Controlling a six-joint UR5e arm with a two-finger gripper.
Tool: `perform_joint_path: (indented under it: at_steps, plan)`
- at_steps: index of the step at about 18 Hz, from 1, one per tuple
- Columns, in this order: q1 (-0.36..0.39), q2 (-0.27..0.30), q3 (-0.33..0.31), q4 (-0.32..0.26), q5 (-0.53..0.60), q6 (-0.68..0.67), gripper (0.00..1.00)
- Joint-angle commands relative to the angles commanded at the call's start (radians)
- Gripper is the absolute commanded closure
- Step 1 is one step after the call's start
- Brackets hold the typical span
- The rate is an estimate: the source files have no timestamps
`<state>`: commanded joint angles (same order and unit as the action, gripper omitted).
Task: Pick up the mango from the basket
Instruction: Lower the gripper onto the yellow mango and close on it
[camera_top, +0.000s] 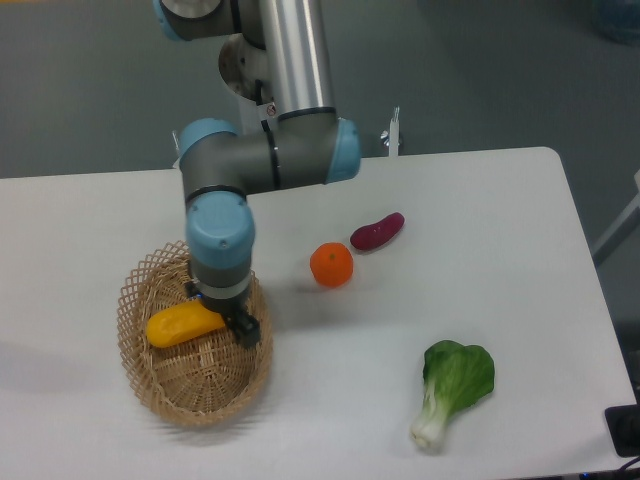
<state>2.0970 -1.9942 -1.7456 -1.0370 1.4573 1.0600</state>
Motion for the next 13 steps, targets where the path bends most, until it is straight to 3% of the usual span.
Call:
perform_joint_path:
  at_steps: [5,11,12,13]
  plan:
    - [-0.028,-0.035,-0.003,0.064,0.002,-0.035,0.0]
    - [-0.029,-0.043,-0.025,0.071,0.0,-0.035,0.0]
    - [-0.031,-0.044,-0.025,0.072,0.0,-0.034,0.07]
    - [-0.029,-0.045,-0.023,0.074,0.0,-0.037,0.27]
